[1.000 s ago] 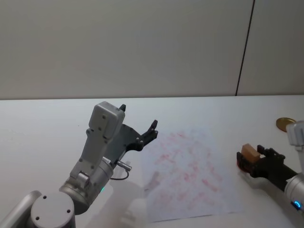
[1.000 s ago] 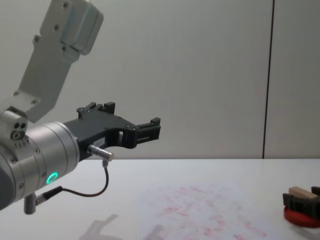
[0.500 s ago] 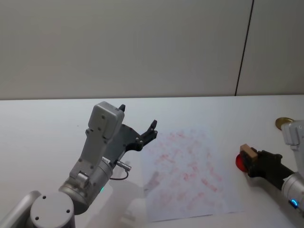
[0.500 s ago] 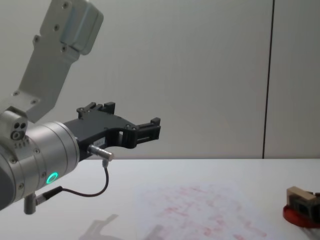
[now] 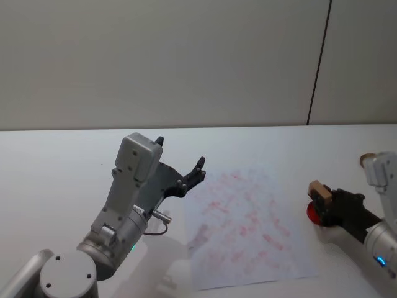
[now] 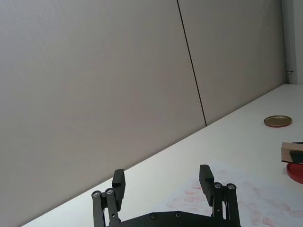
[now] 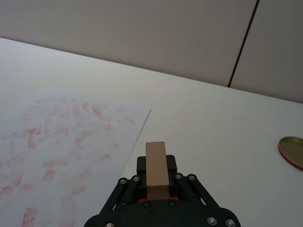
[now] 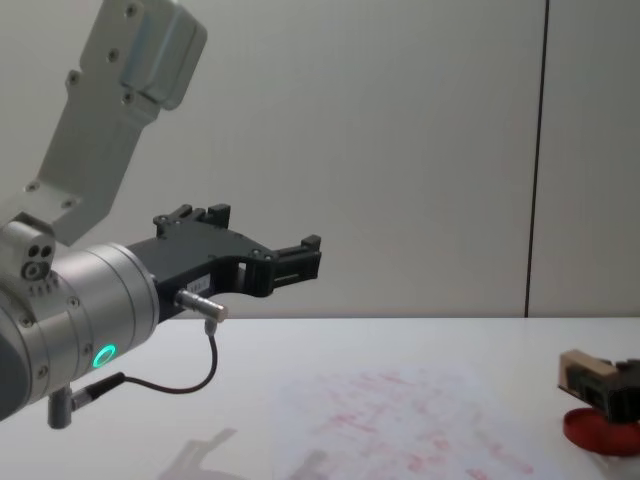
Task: Use the one hand to pick up the stamp and affix it onto the A4 paper.
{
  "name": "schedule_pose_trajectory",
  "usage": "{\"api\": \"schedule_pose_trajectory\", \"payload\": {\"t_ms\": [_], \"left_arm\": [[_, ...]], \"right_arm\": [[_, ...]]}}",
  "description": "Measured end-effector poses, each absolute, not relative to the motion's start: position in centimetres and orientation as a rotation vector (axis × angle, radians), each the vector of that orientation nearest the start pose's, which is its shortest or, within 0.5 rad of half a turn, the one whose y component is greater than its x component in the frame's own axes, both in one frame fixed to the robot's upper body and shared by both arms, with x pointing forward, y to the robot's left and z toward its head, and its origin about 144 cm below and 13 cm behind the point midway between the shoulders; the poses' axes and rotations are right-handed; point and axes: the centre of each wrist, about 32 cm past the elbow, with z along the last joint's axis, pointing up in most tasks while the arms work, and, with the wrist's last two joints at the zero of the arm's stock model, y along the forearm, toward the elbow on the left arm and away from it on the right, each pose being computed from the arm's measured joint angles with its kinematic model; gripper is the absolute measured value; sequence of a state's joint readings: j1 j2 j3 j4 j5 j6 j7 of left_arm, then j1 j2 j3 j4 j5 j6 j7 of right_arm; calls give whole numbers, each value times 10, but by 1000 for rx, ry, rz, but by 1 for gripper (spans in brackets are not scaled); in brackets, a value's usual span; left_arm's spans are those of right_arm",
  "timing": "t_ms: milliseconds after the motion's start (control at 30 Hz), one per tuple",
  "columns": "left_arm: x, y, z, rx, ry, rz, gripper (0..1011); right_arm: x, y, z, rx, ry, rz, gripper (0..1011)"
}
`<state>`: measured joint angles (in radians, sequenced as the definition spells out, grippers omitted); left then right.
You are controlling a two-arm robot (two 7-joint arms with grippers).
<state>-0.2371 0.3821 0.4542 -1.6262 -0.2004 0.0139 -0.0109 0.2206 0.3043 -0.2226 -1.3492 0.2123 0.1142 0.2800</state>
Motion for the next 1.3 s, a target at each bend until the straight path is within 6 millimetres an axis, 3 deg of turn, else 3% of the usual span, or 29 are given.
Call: {"api": "schedule_pose_trajectory", "payload": {"t_ms": [600, 1300], "left_arm": [[492, 198, 1204, 61, -268, 1124, 993], [492, 198, 1204, 61, -268, 1124, 993]], "right_arm": [[514, -238, 1161, -177, 26, -989, 220], [510, -216, 1144, -221, 120, -904, 220]]}}
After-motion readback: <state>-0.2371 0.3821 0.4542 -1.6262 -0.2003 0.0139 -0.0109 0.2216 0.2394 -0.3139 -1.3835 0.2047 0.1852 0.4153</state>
